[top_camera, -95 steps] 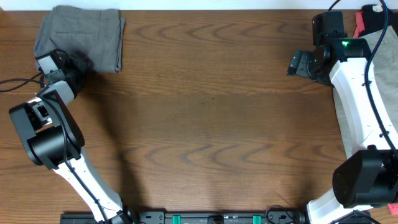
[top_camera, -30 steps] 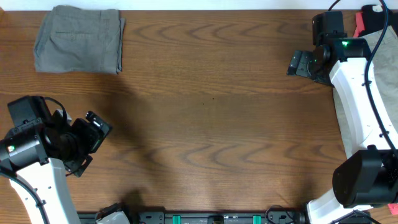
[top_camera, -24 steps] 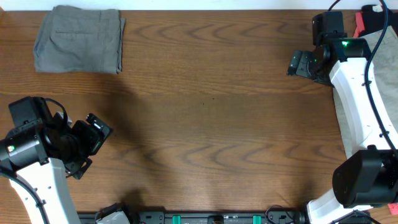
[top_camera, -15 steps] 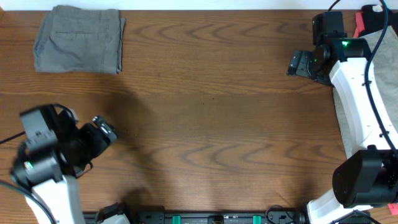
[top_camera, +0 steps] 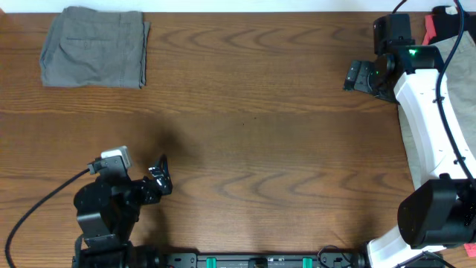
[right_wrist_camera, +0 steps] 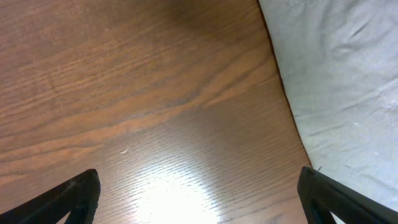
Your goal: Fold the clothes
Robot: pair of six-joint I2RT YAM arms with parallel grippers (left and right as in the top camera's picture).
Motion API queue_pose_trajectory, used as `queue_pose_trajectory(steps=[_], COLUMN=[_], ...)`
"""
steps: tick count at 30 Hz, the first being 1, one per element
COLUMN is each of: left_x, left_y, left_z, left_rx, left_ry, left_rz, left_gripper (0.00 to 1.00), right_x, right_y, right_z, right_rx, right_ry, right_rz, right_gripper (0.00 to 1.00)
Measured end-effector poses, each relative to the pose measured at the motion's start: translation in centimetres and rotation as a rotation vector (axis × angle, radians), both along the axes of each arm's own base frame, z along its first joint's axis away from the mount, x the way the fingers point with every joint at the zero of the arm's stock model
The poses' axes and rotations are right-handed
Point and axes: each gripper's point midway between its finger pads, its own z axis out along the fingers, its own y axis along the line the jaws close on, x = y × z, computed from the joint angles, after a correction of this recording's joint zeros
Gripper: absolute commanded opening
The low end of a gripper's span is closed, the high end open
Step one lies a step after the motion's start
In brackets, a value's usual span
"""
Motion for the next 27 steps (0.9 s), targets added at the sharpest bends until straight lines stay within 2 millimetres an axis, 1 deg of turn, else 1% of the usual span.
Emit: queue_pose_trajectory(steps=[4, 8, 10, 12, 17, 19, 21, 24, 27], left_x=[-0.4, -0.4, -0.2, 0.2, 0.6, 0.8, 1.2, 1.7, 2.0], left_y=[0.0, 0.0, 0.1, 0.1, 0.2, 0.2, 0.2, 0.1, -0.3], left_z=[-0.3, 0.6, 0.7, 0.2, -3.0, -3.6, -3.5, -2.7, -2.8], left_rx=[0.011, 0.033, 0.039, 0.044, 0.04, 0.04, 0.045, 0.058, 0.066], left_ry=[-0.036, -0.141, -0.186, -0.214, -0.188, -0.189, -0.223, -0.298, -0.345], left_rz=[-0.001, 0.0, 0.0, 0.0, 0.0, 0.0, 0.0, -0.004, -0.018], left_gripper=[0.98, 0.98, 0.98, 0.98, 0.98, 0.98, 0.98, 0.98, 0.98], right_x=[0.0, 0.0, 0.0, 0.0, 0.0, 0.0, 0.0, 0.0, 0.0], right_y=[0.0, 0.0, 0.0, 0.0, 0.0, 0.0, 0.0, 0.0, 0.0], right_z=[0.0, 0.0, 0.0, 0.0, 0.0, 0.0, 0.0, 0.0, 0.0], right_rx=[0.0, 0.0, 0.0, 0.0, 0.0, 0.0, 0.0, 0.0, 0.0], right_ry=[0.0, 0.0, 0.0, 0.0, 0.0, 0.0, 0.0, 0.0, 0.0], right_rz=[0.0, 0.0, 0.0, 0.0, 0.0, 0.0, 0.0, 0.0, 0.0], right_gripper=[0.99, 0.99, 0.99, 0.99, 0.99, 0.99, 0.99, 0.99, 0.99])
